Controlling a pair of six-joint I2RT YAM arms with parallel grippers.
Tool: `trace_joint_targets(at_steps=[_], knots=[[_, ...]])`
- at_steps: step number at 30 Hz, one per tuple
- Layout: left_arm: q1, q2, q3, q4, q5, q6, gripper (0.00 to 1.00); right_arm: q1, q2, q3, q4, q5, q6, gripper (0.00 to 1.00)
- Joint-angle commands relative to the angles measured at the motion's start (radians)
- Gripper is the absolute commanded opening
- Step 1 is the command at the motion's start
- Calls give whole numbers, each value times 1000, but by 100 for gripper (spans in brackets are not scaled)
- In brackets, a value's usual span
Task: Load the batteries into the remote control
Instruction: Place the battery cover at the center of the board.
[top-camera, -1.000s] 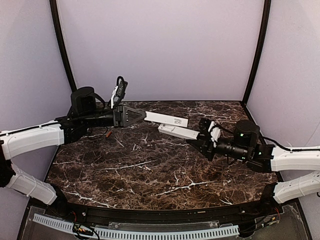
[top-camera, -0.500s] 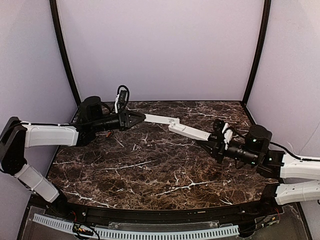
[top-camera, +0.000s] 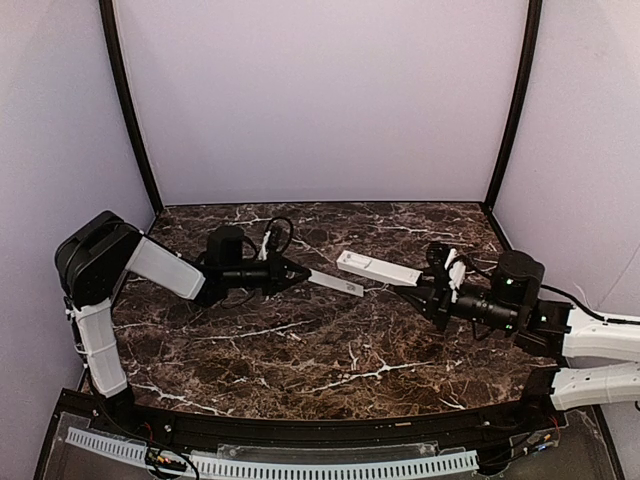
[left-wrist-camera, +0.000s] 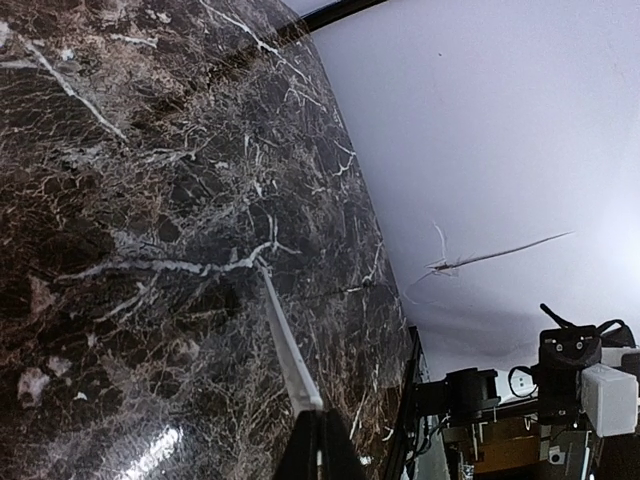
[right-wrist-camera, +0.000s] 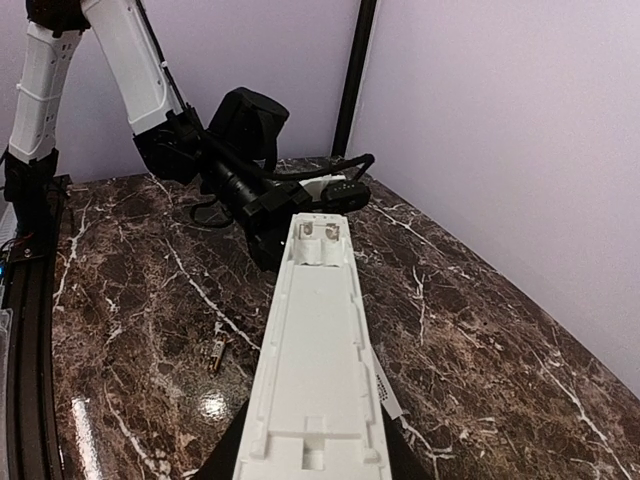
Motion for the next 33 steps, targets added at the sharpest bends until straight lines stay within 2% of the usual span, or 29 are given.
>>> trace_joint_targets(at_steps=[1, 9, 14, 22, 27, 30, 33], knots=[[-24, 67, 66, 85, 30, -59, 0, -6, 25, 31, 30, -29, -2, 0], [-86, 170, 151, 27, 48, -76, 0, -5, 46, 47, 25, -42, -1, 0], [-107, 186, 194, -78, 67, -13, 3, -5, 54, 56, 12, -50, 1, 0], [-98, 168, 269, -286, 80, 119, 37, -6, 49, 63, -18, -103, -17, 0], [-66, 119, 251, -286, 89, 141, 58, -6, 47, 74, -51, -206, -56, 0], [-25, 23, 187, -255, 72, 164, 63, -6, 68, 89, -66, -259, -64, 0], [9, -80, 137, -263, 76, 225, 73, -6, 101, 112, -87, -313, -73, 0]])
